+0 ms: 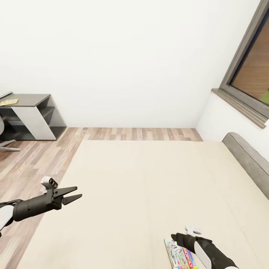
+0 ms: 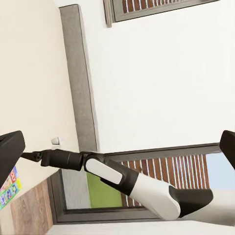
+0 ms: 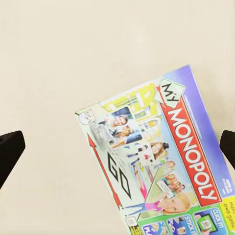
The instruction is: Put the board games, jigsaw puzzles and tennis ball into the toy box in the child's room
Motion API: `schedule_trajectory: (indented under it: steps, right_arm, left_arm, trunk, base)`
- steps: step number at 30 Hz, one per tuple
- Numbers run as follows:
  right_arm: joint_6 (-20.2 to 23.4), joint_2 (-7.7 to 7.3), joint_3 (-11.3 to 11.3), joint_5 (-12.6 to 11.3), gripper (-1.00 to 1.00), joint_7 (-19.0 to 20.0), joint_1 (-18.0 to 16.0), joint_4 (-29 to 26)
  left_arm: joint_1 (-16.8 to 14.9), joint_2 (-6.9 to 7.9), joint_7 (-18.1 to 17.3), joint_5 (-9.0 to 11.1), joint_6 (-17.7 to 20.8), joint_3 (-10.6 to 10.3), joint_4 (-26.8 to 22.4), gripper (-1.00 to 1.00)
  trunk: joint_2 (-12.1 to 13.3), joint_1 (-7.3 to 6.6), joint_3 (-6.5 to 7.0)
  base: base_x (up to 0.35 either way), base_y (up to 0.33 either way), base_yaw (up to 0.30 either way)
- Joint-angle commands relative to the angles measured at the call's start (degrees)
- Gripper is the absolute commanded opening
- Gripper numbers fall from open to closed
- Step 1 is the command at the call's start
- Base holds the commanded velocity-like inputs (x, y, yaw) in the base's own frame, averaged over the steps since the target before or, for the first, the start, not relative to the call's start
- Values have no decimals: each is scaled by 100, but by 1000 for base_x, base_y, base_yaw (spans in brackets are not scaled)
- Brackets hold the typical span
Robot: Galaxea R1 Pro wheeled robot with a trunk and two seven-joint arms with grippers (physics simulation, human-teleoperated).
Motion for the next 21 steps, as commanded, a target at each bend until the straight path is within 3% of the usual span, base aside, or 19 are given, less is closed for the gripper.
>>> schedule_trajectory:
  steps: [1, 14, 21]
  right_arm:
    - [14, -8, 22, -20, 100, -5, -3, 14]
    - [-6, -78, 10, -13, 100, 2, 1, 211]
    - [41, -396, 5, 186, 100, 11, -54, 164]
  left_arm:
    - [-6, 2, -19, 4, 18, -8, 3, 100]
    - [-6, -28, 16, -41, 9, -3, 29, 100]
    - [-6, -28, 40, -57, -5, -1, 38, 100]
  trunk:
    - [-11, 3, -19]
    - [-11, 3, -142]
    - [-11, 3, -208]
  base:
    - [0, 0, 0]
    - [0, 0, 0]
    - [0, 0, 0]
